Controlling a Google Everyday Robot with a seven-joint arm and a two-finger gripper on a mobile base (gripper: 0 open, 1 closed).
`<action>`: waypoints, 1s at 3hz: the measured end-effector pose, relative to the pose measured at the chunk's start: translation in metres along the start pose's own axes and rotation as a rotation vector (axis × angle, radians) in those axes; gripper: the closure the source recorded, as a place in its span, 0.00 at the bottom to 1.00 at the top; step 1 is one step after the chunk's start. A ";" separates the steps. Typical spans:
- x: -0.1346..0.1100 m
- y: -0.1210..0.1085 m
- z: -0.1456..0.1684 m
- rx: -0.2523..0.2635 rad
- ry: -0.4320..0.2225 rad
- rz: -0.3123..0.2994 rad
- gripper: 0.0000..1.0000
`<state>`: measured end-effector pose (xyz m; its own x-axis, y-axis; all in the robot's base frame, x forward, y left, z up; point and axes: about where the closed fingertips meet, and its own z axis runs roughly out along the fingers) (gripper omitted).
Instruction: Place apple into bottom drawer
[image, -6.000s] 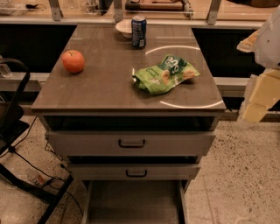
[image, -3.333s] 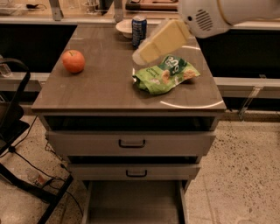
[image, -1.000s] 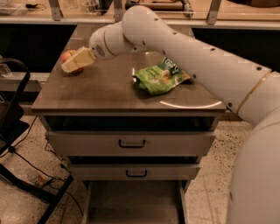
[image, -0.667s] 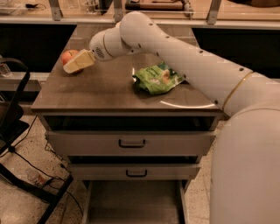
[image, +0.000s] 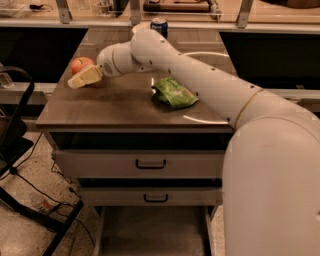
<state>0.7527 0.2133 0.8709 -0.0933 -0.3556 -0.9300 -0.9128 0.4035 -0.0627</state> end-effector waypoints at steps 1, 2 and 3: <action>0.000 0.009 0.020 -0.035 -0.034 0.013 0.25; 0.001 0.020 0.038 -0.056 -0.050 0.017 0.49; 0.001 0.022 0.041 -0.061 -0.050 0.017 0.72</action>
Offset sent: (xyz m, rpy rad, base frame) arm -0.0034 0.0558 -0.0225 0.0791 0.0149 0.0606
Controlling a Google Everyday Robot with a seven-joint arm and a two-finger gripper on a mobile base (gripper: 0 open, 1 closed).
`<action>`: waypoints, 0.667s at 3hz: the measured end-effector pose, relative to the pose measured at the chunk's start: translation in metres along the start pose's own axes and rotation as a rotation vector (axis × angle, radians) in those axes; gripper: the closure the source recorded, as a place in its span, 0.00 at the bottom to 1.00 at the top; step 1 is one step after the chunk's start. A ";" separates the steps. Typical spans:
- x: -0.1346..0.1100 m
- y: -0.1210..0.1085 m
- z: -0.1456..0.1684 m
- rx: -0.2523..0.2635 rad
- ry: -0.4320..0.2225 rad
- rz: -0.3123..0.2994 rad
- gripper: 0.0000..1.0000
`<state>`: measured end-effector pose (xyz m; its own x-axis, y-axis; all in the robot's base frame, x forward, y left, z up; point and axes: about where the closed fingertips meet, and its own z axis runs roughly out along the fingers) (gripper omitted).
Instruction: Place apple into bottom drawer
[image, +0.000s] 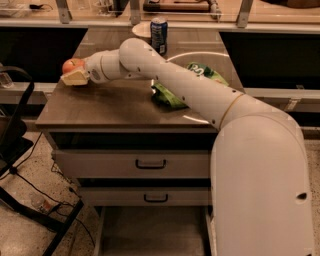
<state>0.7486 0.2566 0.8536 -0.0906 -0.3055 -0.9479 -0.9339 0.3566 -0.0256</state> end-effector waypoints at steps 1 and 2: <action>0.001 0.003 0.003 -0.006 0.001 0.000 1.00; -0.002 0.004 0.002 -0.009 -0.004 -0.004 1.00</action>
Offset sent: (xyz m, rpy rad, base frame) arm -0.0010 0.0024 -0.0011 -0.0001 0.0016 0.0035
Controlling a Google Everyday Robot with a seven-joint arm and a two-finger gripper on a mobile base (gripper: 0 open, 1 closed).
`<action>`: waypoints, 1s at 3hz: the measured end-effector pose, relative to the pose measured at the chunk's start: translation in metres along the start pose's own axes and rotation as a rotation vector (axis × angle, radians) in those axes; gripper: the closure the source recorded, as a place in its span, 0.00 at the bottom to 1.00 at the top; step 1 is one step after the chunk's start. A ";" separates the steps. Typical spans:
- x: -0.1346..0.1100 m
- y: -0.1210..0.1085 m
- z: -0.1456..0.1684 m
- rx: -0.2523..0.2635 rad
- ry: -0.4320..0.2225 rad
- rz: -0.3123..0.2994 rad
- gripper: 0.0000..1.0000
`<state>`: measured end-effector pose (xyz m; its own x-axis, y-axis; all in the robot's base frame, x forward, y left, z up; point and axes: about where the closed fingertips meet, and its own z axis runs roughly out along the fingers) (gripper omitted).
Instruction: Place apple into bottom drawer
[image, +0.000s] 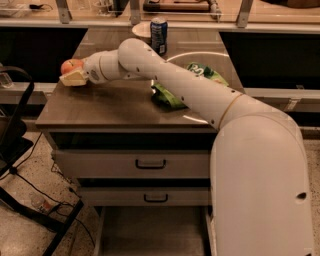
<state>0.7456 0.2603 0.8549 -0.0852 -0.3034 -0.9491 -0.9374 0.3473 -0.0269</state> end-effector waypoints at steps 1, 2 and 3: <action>-0.010 0.006 -0.012 -0.012 -0.013 -0.014 1.00; -0.038 0.007 -0.068 -0.005 -0.011 -0.048 1.00; -0.057 0.022 -0.142 0.024 -0.010 -0.059 1.00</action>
Offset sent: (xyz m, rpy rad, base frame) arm -0.0478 -0.1066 0.1193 -0.0242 -0.0915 0.0153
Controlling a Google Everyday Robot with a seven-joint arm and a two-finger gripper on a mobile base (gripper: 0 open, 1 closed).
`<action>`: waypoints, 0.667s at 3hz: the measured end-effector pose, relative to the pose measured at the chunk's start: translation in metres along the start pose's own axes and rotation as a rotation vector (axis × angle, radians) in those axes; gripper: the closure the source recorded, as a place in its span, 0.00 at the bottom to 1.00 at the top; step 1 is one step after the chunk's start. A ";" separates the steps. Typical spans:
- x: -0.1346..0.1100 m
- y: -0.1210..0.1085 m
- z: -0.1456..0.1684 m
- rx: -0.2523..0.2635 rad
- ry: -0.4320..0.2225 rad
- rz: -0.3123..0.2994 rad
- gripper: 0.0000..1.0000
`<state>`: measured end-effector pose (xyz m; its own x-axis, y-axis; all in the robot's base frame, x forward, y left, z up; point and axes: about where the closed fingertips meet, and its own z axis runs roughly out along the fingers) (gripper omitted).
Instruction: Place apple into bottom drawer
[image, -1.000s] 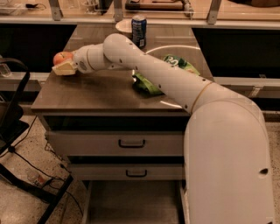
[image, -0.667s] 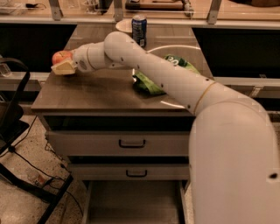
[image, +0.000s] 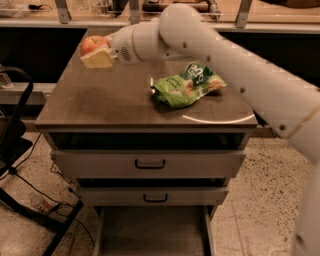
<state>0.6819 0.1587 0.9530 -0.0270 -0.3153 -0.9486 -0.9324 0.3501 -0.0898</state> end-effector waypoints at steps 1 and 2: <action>0.011 0.020 -0.072 0.033 0.049 0.020 1.00; 0.034 0.045 -0.127 0.061 0.112 0.056 1.00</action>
Offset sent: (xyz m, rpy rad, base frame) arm -0.1413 -0.1721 -0.0092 -0.1451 0.1283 -0.1461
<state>0.5934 0.0513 0.9555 -0.1213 -0.3894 -0.9130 -0.9049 0.4214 -0.0595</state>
